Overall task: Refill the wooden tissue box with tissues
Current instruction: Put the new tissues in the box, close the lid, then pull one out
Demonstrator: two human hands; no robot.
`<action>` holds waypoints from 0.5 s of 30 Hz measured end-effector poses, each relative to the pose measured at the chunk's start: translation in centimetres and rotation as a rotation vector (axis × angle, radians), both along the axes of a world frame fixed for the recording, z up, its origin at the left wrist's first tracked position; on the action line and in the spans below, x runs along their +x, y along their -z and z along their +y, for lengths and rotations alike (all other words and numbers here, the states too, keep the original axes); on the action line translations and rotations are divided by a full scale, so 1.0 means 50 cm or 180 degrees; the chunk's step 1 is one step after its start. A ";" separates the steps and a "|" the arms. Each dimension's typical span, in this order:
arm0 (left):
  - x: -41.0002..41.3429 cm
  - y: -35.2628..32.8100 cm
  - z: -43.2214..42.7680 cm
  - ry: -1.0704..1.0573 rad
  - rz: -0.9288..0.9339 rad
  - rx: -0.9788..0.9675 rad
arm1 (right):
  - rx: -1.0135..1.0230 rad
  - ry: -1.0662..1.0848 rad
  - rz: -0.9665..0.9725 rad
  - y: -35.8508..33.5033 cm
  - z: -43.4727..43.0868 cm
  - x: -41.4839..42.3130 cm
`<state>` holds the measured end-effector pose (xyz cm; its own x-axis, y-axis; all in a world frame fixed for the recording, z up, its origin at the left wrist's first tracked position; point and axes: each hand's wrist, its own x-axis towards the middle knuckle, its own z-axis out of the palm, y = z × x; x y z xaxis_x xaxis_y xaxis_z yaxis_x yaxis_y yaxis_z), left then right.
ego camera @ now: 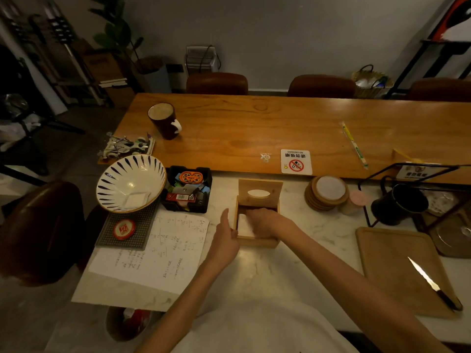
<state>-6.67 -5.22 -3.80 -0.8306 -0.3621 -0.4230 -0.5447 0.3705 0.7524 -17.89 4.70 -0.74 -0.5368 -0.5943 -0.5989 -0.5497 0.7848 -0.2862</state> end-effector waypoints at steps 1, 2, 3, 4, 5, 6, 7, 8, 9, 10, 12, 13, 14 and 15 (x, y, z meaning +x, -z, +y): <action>0.000 -0.008 0.000 0.0110 0.0010 -0.0054 | -0.0080 0.0006 -0.0006 -0.004 0.009 -0.002; -0.003 -0.016 0.000 0.0301 -0.0032 -0.0204 | -0.0185 0.0008 -0.0001 -0.010 0.020 -0.003; -0.007 -0.026 0.000 0.0538 -0.0132 -0.0397 | -0.0339 0.0038 0.0023 -0.018 0.034 -0.002; -0.015 -0.036 0.000 0.0780 -0.0258 -0.0575 | -0.0530 0.0108 0.0091 -0.025 0.049 0.000; -0.025 -0.044 -0.001 0.0983 -0.0389 -0.0678 | -0.0732 0.0199 0.0236 -0.031 0.064 0.001; -0.037 -0.052 -0.001 0.1124 -0.0510 -0.0712 | -0.0880 0.0292 0.0473 -0.036 0.077 0.001; -0.051 -0.058 -0.003 0.1208 -0.0636 -0.0742 | -0.0923 0.0385 0.0742 -0.037 0.087 0.001; -0.067 -0.062 -0.005 0.1267 -0.0751 -0.0804 | -0.0852 0.0502 0.0948 -0.037 0.094 0.001; -0.084 -0.064 -0.007 0.1334 -0.0868 -0.0881 | -0.0657 0.0625 0.1033 -0.037 0.100 0.001; -0.101 -0.063 -0.009 0.1411 -0.0976 -0.0956 | -0.0360 0.0703 0.1005 -0.036 0.102 0.000; -0.132 -0.055 -0.015 0.1528 -0.1158 -0.1049 | 0.0178 0.0692 0.0822 -0.030 0.103 -0.004; -0.143 -0.052 -0.018 0.1559 -0.1220 -0.1054 | 0.0289 0.0694 0.0736 -0.024 0.102 -0.005; -0.151 -0.049 -0.020 0.1585 -0.1270 -0.1048 | 0.0322 0.0718 0.0650 -0.016 0.099 -0.006; -0.157 -0.047 -0.021 0.1612 -0.1319 -0.1048 | 0.0319 0.0750 0.0563 -0.007 0.096 -0.006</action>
